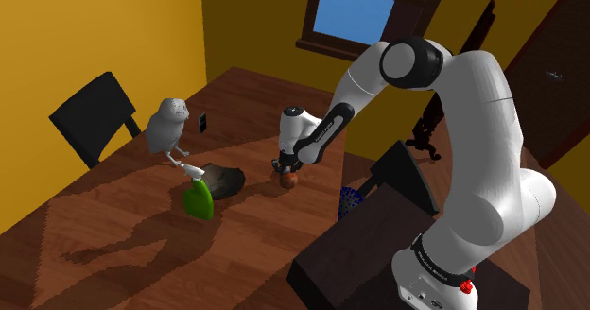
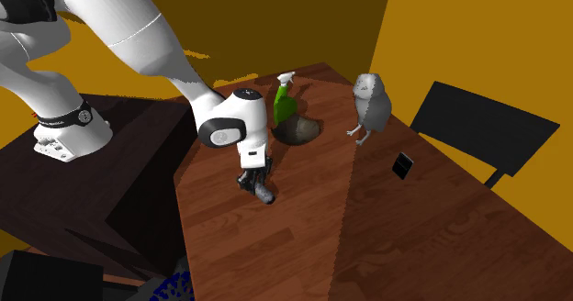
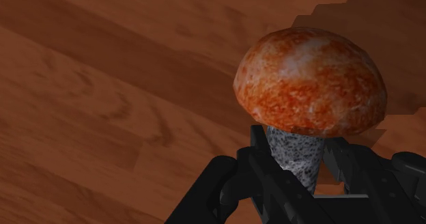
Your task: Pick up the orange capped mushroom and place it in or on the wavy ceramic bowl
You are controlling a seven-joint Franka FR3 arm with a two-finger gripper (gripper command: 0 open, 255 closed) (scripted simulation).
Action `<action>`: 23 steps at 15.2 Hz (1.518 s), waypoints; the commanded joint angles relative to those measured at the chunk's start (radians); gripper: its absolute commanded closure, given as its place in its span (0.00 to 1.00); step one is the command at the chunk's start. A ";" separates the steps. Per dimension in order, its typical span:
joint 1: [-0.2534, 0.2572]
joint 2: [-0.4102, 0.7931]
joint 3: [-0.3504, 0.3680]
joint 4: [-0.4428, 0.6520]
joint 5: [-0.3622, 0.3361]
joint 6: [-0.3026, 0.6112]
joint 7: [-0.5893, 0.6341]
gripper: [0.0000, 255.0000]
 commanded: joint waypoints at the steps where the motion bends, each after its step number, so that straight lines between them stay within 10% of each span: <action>1: 0.000 0.000 0.000 0.000 0.000 0.000 0.000 1.00; 23: -0.093 -0.229 0.120 -0.111 0.112 -0.125 -0.099 1.00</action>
